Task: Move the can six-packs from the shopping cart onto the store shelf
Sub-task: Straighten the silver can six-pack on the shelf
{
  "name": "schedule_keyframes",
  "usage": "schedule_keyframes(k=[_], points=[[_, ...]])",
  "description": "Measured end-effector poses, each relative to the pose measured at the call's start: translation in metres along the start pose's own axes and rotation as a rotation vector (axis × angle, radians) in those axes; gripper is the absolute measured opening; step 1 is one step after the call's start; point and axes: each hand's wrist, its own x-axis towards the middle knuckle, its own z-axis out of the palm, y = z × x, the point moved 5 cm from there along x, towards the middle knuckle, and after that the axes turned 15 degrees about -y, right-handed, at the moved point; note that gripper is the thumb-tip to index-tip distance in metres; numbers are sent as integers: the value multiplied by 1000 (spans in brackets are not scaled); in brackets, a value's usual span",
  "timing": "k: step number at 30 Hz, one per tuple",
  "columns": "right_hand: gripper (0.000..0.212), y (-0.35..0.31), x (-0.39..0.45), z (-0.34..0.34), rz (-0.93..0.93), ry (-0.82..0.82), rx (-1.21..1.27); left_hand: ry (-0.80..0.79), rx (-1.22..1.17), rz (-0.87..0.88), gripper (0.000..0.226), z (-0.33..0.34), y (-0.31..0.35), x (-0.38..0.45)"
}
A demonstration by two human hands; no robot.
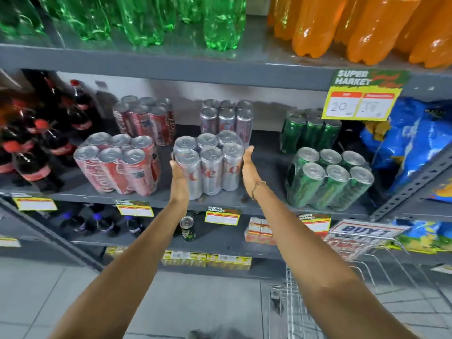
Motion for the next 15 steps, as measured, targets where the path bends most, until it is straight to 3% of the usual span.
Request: schedule_keyframes(k=[5, 15], points=[[76, 6, -2, -1, -31, 50, 54, -30, -39, -4, 51, -2, -2, 15], [72, 22, -18, -6, -25, 179, 118, -168, -72, -44, 53, 5, 3, 23]])
